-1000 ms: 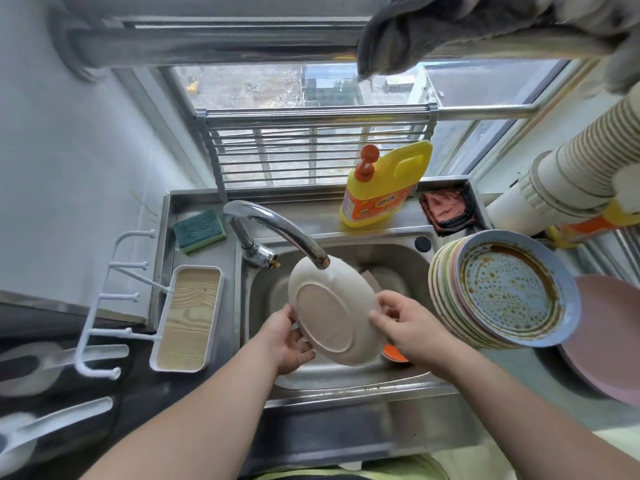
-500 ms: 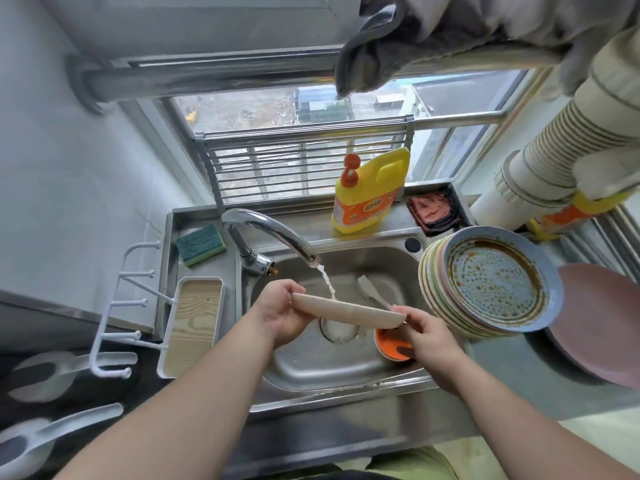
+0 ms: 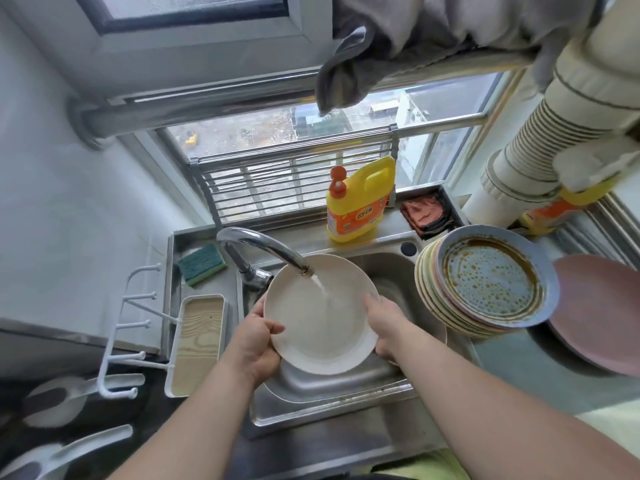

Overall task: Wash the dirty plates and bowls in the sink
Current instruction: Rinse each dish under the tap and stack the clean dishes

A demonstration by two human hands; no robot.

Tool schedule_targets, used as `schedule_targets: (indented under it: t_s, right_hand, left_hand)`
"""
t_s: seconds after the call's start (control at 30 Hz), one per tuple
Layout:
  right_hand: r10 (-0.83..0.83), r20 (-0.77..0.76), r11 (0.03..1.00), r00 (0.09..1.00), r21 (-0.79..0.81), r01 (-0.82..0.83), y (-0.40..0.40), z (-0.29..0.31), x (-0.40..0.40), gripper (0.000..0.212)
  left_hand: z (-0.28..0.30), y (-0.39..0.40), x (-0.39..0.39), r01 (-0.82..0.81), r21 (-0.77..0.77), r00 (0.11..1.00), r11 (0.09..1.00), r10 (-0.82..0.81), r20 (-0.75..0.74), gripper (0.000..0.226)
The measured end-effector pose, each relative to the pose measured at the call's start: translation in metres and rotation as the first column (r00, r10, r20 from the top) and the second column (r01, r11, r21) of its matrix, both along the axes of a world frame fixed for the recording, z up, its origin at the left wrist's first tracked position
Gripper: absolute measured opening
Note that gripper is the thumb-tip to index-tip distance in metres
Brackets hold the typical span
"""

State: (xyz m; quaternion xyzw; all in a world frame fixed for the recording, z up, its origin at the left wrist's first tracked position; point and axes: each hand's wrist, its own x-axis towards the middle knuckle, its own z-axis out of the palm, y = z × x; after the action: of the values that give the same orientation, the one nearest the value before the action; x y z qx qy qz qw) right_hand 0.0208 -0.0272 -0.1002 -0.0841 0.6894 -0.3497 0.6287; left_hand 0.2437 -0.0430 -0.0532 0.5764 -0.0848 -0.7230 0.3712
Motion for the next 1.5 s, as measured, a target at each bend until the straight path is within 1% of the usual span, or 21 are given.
schedule_targets:
  t_s: [0.07,0.17,0.2,0.27,0.3,0.33,0.4,0.5,0.57,0.63,0.7,0.77,0.8,0.87,0.97,1.03,1.17,1.3,1.37,1.43,1.5]
  right_hand:
    - [-0.011,-0.06,0.995,0.998,-0.098,0.005,-0.005,0.014,0.003,0.032]
    - [0.025,-0.18,0.983,0.983,-0.175,-0.057,-0.01,0.03,-0.002,0.043]
    - [0.038,-0.218,0.977,0.975,-0.199,-0.082,-0.011,0.035,-0.005,0.045]
    - [0.052,-0.296,0.962,0.954,-0.243,-0.128,-0.014,0.042,-0.011,0.046]
    - [0.068,-0.341,0.955,0.938,-0.251,-0.16,-0.015,0.047,-0.013,0.045]
    - [0.085,-0.396,0.944,0.914,-0.261,-0.201,-0.016,0.049,-0.017,0.046]
    - [0.123,-0.524,0.908,0.843,-0.283,-0.309,-0.016,0.055,-0.025,0.05]
    - [0.156,-0.72,0.838,0.676,-0.266,-0.477,-0.012,0.075,-0.037,0.046]
    - [0.159,-0.791,0.794,0.591,-0.253,-0.553,-0.01,0.089,-0.044,0.042]
    - [0.155,-0.846,0.772,0.51,-0.218,-0.597,-0.008,0.098,-0.052,0.043]
    - [0.137,-0.867,0.788,0.478,-0.197,-0.583,-0.007,0.102,-0.058,0.044]
    - [0.148,-0.851,0.826,0.504,-0.174,-0.536,-0.006,0.099,-0.063,0.042]
    - [0.153,-0.825,0.849,0.545,-0.173,-0.5,-0.005,0.097,-0.064,0.04]
    - [0.136,-0.743,0.904,0.656,-0.178,-0.389,-0.001,0.076,-0.065,0.037]
    - [0.087,-0.599,0.965,0.796,-0.149,-0.217,0.011,0.036,-0.06,0.039]
    - [0.088,-0.515,0.985,0.853,-0.085,-0.153,0.021,0.014,-0.053,0.035]
    - [0.112,-0.431,0.992,0.895,-0.007,-0.128,0.034,-0.011,-0.028,0.031]
    - [0.134,-0.331,0.991,0.934,0.042,-0.127,0.032,-0.023,-0.003,0.039]
    - [0.125,-0.327,0.992,0.937,0.037,-0.119,0.029,-0.023,0.007,0.033]
    - [0.096,-0.319,0.995,0.943,0.008,-0.099,0.023,-0.017,0.015,0.022]
    - [0.068,-0.358,0.992,0.931,-0.073,-0.101,0.017,-0.014,0.018,0.024]
  left_hand:
    - [-0.002,0.002,0.0,0.009,0.01,0.999,1.0,-0.009,0.031,0.076]
    - [-0.008,0.003,-0.009,0.002,0.015,1.0,1.0,-0.002,0.016,0.034]
    - [-0.01,0.003,-0.014,0.002,0.032,1.0,0.999,-0.002,-0.006,0.036]
    - [-0.017,0.003,-0.02,0.007,0.095,0.998,0.995,-0.001,-0.055,0.067]
    - [-0.023,0.002,-0.022,-0.003,0.122,0.998,0.992,0.011,-0.07,0.077]
    - [-0.026,0.002,-0.026,-0.011,0.144,0.996,0.99,0.023,-0.083,0.082]
    - [-0.032,0.002,-0.035,-0.03,0.18,0.993,0.983,0.05,-0.107,0.084]
    - [-0.034,0.002,-0.053,-0.013,0.206,0.99,0.978,0.041,-0.131,0.085]
    - [-0.029,0.001,-0.067,0.008,0.213,0.989,0.977,0.023,-0.147,0.084]
    - [-0.021,0.002,-0.082,0.02,0.215,0.989,0.976,0.012,-0.147,0.08]
    - [-0.018,0.003,-0.091,0.058,0.182,0.99,0.982,-0.032,-0.14,0.079]
    - [-0.018,0.004,-0.091,0.105,0.157,0.99,0.982,-0.087,-0.114,0.08]
    - [-0.018,0.004,-0.087,0.123,0.161,0.99,0.979,-0.11,-0.088,0.079]
    - [-0.024,0.002,-0.075,0.151,0.193,0.988,0.969,-0.151,-0.014,0.077]
    - [-0.025,-0.004,-0.056,0.2,0.225,0.971,0.954,-0.224,0.087,0.073]
    - [-0.024,-0.007,-0.048,0.216,0.218,0.951,0.952,-0.255,0.174,0.067]
    - [-0.018,-0.01,-0.032,0.257,0.177,0.875,0.95,-0.307,0.374,0.061]
    - [-0.02,-0.012,-0.011,0.287,0.121,0.804,0.95,-0.308,0.509,0.071]
    - [-0.019,-0.011,-0.003,0.306,0.097,0.769,0.947,-0.306,0.561,0.079]
    - [-0.018,-0.007,0.003,0.281,0.077,0.748,0.957,-0.269,0.607,0.072]
    - [-0.019,-0.004,0.005,0.223,0.057,0.772,0.973,-0.212,0.599,0.059]
